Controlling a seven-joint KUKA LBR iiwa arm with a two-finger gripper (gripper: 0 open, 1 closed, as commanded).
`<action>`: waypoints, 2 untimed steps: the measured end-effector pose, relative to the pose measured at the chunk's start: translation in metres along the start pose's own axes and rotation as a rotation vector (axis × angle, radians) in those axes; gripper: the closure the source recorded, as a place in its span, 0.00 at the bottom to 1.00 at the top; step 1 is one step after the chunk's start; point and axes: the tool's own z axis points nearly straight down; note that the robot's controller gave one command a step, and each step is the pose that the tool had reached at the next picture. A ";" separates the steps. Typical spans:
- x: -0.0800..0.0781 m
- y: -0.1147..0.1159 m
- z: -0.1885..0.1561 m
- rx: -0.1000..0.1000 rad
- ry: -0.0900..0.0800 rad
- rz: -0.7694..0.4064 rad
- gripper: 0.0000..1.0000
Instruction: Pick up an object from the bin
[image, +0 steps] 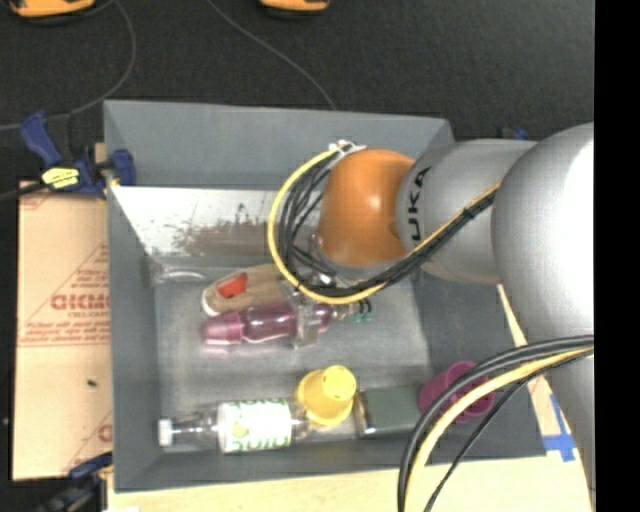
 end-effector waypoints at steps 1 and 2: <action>0.000 0.000 0.000 0.000 0.000 0.001 1.00; -0.012 0.000 0.003 0.000 -0.006 0.009 1.00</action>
Offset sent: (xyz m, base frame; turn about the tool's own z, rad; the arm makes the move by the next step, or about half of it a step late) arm 0.0069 0.0032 -0.0113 0.0113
